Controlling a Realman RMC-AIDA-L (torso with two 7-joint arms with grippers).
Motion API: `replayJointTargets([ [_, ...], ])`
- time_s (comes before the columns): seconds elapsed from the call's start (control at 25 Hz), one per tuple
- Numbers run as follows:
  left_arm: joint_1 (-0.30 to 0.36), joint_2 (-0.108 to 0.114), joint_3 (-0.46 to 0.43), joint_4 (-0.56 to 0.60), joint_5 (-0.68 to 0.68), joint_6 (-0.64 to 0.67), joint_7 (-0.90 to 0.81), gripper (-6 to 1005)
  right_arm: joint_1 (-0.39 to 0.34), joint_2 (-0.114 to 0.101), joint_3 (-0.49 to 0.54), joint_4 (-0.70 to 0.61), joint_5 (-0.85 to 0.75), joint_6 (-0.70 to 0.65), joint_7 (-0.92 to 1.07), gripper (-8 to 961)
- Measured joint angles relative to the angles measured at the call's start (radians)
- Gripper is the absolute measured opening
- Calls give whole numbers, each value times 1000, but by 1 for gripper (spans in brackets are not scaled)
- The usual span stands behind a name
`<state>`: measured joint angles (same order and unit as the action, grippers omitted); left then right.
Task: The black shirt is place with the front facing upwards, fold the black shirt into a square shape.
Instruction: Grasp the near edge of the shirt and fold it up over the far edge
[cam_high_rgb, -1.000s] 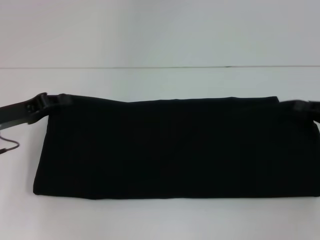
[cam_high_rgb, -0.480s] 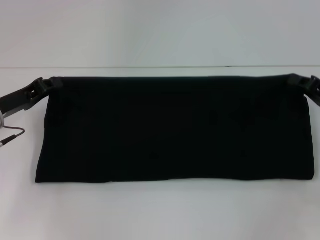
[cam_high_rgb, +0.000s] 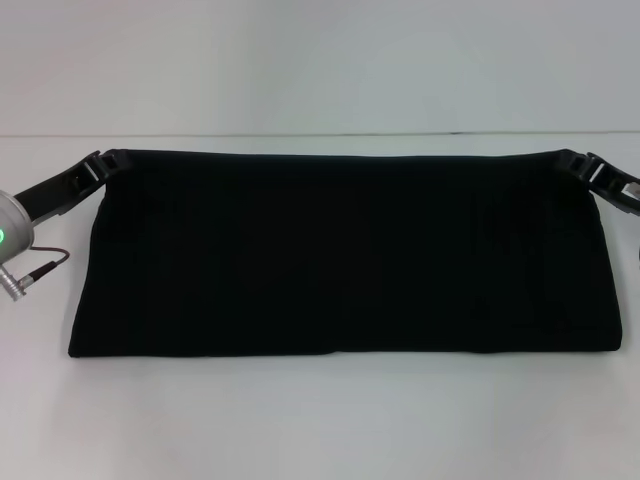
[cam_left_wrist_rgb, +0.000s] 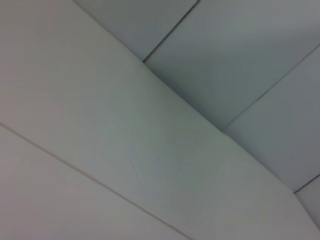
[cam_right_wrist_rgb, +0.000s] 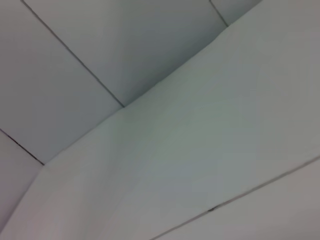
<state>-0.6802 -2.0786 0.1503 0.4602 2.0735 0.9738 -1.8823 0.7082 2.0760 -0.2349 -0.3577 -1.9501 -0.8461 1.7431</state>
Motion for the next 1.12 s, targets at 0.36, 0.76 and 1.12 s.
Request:
replayJointTargets([
  [0.36, -45, -32, 1, -1, -45, -105, 65, 62, 53, 16, 1, 25, 41, 125, -109, 54],
  [0.76, -83, -76, 7, -54, -165, -252, 237, 62, 84, 21, 0, 124, 266, 235, -402, 54],
  [1.12, -91, -85, 6, -152, -355, -266, 448, 63, 108, 23, 7, 192, 452, 277, -682, 53],
])
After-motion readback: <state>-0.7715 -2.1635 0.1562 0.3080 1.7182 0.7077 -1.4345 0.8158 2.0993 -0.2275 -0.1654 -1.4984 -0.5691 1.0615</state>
